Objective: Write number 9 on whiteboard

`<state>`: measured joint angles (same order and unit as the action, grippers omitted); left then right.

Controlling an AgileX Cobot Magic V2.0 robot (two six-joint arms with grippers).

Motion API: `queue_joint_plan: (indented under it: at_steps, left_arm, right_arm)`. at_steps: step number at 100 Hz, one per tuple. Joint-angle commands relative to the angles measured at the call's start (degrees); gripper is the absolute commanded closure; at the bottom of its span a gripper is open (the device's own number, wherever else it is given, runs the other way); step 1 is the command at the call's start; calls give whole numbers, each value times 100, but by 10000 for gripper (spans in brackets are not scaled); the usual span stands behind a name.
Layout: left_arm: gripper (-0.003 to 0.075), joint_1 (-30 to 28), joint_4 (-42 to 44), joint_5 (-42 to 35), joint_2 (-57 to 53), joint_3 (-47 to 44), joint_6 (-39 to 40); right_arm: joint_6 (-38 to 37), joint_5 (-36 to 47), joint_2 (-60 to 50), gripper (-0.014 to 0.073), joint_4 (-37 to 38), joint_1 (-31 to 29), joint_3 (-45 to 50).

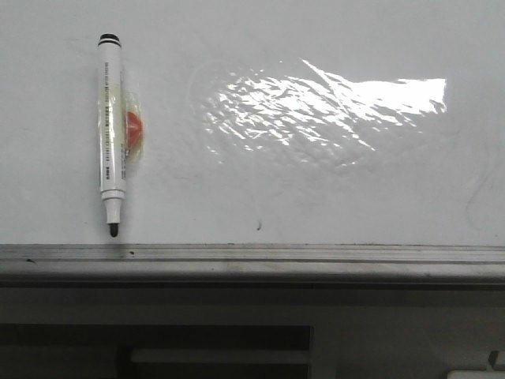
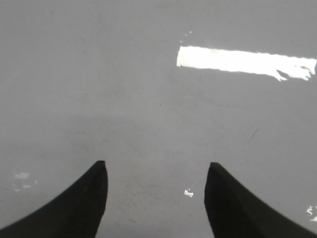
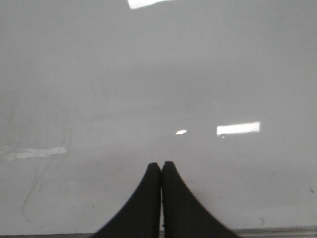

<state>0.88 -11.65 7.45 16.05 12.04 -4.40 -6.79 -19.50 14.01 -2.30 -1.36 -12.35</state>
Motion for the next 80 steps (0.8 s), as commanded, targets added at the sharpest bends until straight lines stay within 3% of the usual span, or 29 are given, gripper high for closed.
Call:
queue_joint_plan:
  at_steps: [1, 15, 33, 55, 62, 80]
  left_arm:
    - [297, 166, -80, -694, 169, 160, -267]
    - [304, 855, -69, -1131, 393, 160, -446]
    - [304, 2269, 266, -1752, 929, 160, -446]
    - [304, 3825, -415, -2154, 1816, 160, -349]
    - [305, 4163, -936, -2555, 2138, 160, -349]
    - [312, 4851, -937, -3474, 3046, 160, -349]
  right_arm:
    - [27, 483, 108, 655, 1, -40, -189]
    - [27, 556, 108, 655, 1, -40, -142]
    - [27, 556, 108, 655, 1, -40, -142]
    - [27, 556, 108, 655, 1, -40, -142]
    - [27, 557, 108, 655, 1, -40, -142]
    - [27, 557, 108, 655, 1, -40, -142]
